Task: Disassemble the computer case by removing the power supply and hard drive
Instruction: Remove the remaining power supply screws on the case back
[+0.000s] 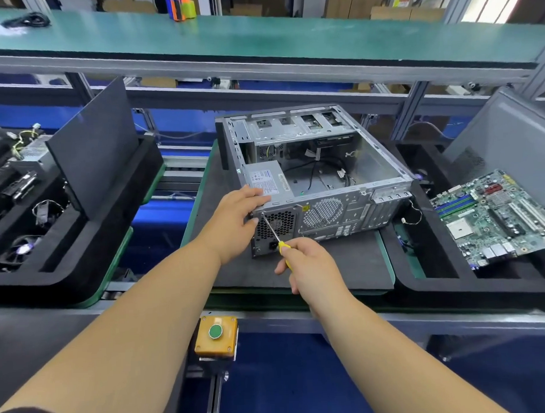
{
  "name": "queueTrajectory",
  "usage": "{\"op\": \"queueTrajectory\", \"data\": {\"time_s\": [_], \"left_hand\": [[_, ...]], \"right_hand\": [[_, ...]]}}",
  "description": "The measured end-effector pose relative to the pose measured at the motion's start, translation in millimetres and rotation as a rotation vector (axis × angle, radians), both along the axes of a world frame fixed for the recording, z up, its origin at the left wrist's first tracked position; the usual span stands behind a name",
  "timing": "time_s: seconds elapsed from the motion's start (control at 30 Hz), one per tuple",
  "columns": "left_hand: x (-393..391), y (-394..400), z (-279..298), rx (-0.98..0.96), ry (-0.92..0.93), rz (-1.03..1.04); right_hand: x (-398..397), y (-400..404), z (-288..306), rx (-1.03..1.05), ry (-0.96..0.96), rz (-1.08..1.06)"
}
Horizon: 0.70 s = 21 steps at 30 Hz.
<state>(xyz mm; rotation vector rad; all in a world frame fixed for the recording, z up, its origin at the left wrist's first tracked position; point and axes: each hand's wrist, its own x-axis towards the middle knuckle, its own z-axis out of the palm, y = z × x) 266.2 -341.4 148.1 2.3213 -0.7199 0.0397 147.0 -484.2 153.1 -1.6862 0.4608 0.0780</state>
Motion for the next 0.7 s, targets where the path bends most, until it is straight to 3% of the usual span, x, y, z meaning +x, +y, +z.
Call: {"op": "queueTrajectory", "data": {"time_s": [0.47,0.57,0.7], "left_hand": [[2,-2,1,-0.028,-0.032,0.009],[2,-2,1,-0.029,-0.027,0.016],[1,-1,1,-0.026,-0.024,0.016]], "right_hand": [[5,3,-2,0.049,0.006,-0.054],[7,10,-3,0.235,0.057,-0.136],[9,14,-1,0.63,0.191,-0.241]]}}
